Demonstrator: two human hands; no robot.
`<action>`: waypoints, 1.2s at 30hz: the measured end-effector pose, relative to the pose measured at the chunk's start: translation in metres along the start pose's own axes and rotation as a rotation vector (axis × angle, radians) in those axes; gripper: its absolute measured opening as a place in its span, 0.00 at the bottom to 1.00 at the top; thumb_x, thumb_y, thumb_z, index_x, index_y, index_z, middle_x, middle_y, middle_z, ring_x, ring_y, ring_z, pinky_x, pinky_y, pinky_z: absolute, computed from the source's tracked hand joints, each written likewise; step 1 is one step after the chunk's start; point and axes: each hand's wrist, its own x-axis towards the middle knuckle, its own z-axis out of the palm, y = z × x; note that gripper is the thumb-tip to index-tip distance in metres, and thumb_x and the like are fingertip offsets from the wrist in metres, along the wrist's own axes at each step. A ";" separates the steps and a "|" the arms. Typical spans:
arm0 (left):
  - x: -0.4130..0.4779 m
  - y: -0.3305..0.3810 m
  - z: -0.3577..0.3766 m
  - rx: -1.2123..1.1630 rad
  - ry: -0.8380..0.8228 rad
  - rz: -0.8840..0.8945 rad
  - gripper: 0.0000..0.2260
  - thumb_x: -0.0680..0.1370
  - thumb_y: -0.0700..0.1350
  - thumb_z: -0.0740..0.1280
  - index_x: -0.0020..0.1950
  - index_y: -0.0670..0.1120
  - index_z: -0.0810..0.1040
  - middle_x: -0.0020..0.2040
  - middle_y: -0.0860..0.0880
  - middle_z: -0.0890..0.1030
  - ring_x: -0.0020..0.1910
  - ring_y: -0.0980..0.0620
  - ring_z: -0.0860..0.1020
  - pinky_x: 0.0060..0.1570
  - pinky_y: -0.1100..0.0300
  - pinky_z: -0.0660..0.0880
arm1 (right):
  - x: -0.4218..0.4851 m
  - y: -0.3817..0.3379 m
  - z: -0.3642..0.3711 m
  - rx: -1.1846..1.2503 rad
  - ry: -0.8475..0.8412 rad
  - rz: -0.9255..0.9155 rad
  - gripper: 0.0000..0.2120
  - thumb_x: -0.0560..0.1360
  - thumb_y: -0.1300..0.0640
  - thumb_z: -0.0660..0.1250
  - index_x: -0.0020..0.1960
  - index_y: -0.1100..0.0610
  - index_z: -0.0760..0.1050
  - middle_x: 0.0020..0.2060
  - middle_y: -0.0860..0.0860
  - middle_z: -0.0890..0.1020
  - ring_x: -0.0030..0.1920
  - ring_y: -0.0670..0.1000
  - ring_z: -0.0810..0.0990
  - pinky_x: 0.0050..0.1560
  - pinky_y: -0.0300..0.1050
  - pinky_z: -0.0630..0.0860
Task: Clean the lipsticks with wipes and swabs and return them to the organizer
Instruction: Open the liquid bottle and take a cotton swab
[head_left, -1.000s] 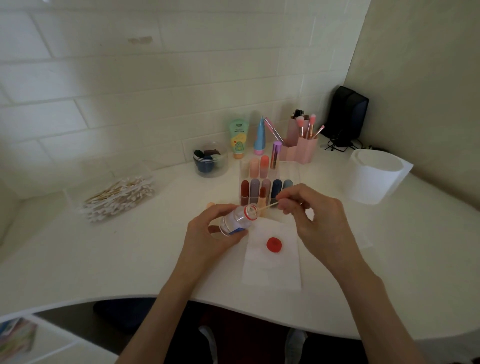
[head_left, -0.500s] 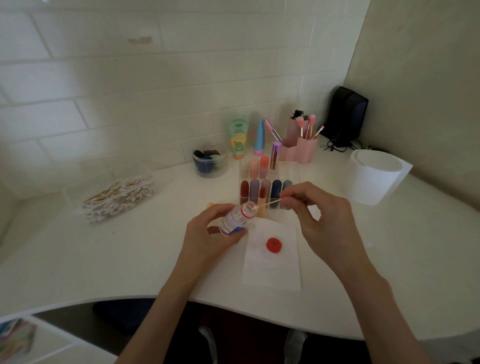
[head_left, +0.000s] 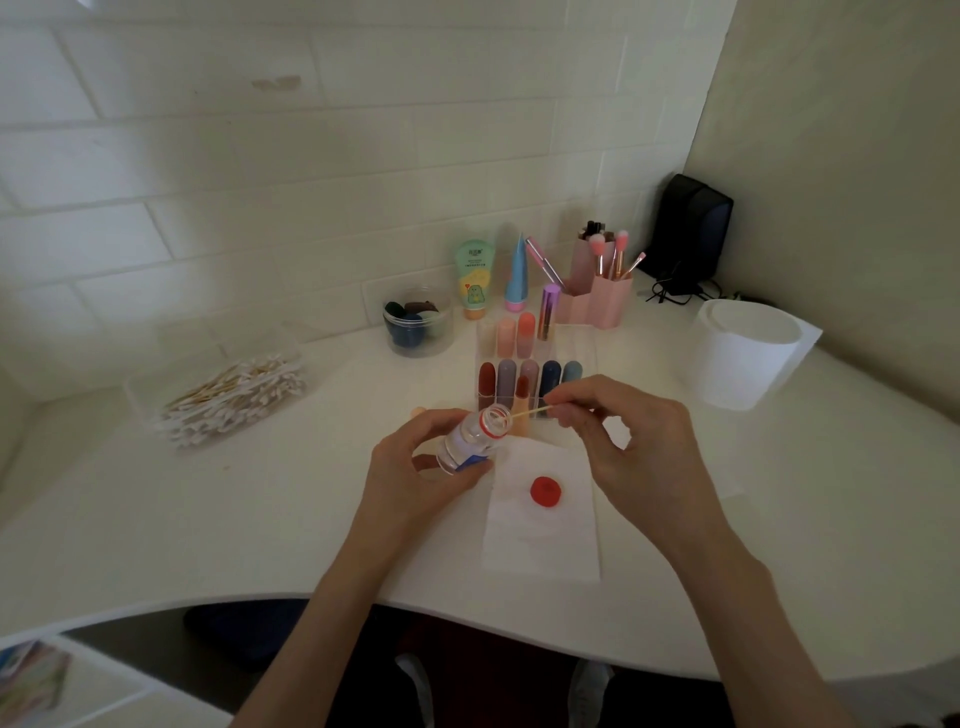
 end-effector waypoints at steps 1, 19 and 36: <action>0.000 0.000 0.000 0.001 0.000 0.000 0.21 0.72 0.46 0.79 0.63 0.48 0.81 0.57 0.54 0.84 0.57 0.56 0.81 0.52 0.62 0.81 | 0.000 0.000 0.000 0.016 -0.002 0.008 0.07 0.76 0.67 0.73 0.50 0.57 0.84 0.40 0.40 0.83 0.42 0.41 0.82 0.49 0.28 0.74; 0.000 0.003 0.000 -0.009 0.005 -0.005 0.21 0.72 0.47 0.79 0.63 0.49 0.81 0.57 0.55 0.84 0.57 0.55 0.81 0.51 0.64 0.80 | 0.001 -0.002 -0.001 0.048 -0.061 0.021 0.06 0.77 0.65 0.73 0.50 0.55 0.85 0.42 0.42 0.85 0.42 0.41 0.81 0.47 0.28 0.73; -0.002 0.005 -0.001 -0.025 -0.002 -0.011 0.20 0.72 0.45 0.79 0.63 0.49 0.81 0.57 0.55 0.84 0.57 0.55 0.81 0.50 0.65 0.80 | -0.002 0.007 -0.003 -0.085 -0.090 0.008 0.05 0.77 0.59 0.73 0.52 0.52 0.85 0.42 0.43 0.85 0.39 0.44 0.80 0.44 0.39 0.79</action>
